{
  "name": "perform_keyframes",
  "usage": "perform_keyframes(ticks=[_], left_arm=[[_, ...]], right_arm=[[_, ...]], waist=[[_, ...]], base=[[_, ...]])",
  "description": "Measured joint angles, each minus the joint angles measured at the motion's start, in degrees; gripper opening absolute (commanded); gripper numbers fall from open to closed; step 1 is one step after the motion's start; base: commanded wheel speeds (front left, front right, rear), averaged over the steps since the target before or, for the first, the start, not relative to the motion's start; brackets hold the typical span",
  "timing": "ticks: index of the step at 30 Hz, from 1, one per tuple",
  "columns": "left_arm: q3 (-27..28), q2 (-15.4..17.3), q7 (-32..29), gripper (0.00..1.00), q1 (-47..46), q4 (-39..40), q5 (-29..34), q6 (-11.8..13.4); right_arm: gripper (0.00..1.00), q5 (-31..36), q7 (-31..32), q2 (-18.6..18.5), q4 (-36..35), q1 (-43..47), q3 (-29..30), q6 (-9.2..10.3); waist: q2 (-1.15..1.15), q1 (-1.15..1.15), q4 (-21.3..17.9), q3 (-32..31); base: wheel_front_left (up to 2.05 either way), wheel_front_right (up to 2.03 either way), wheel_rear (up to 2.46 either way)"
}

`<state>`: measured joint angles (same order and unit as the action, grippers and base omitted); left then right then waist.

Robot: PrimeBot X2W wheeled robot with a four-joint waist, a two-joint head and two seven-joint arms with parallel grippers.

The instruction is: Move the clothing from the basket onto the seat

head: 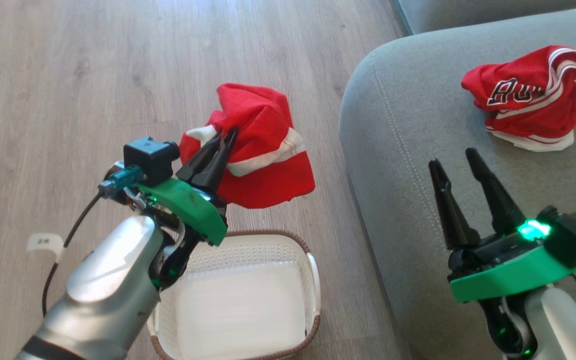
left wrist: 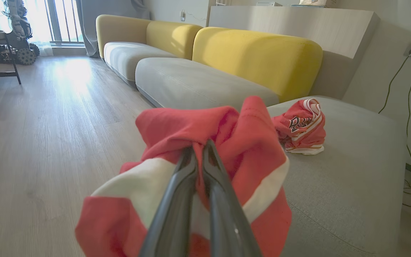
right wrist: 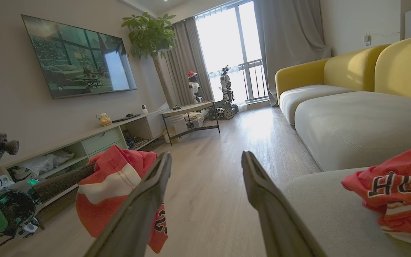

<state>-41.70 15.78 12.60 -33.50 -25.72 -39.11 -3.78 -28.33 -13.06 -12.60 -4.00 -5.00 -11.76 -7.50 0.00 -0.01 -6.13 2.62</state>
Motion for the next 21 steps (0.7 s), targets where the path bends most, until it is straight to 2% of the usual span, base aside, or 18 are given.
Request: perform_keyframes(ticks=[5,11,21], left_arm=[[0.98,2.29,-2.10,0.00,0.04,7.67,0.01,2.29],[1.45,3.71,-4.04,0.00,0.53,12.87,0.00,4.37],[0.94,3.91,-5.21,0.00,1.96,15.21,0.00,4.90]], right_arm=[[1.00,-0.51,0.56,-0.14,0.32,0.37,-2.01,0.00],[1.00,-1.15,1.57,-0.30,1.00,0.30,-5.37,0.00],[1.00,-3.14,3.00,-1.00,6.16,-5.99,-14.36,0.00]], waist=[[0.00,0.00,0.33,-0.90],[0.00,0.00,0.61,-0.59],[0.00,0.00,1.20,0.03]], base=[[0.00,0.00,0.00],[0.00,0.00,0.00],[0.00,0.00,0.00]])
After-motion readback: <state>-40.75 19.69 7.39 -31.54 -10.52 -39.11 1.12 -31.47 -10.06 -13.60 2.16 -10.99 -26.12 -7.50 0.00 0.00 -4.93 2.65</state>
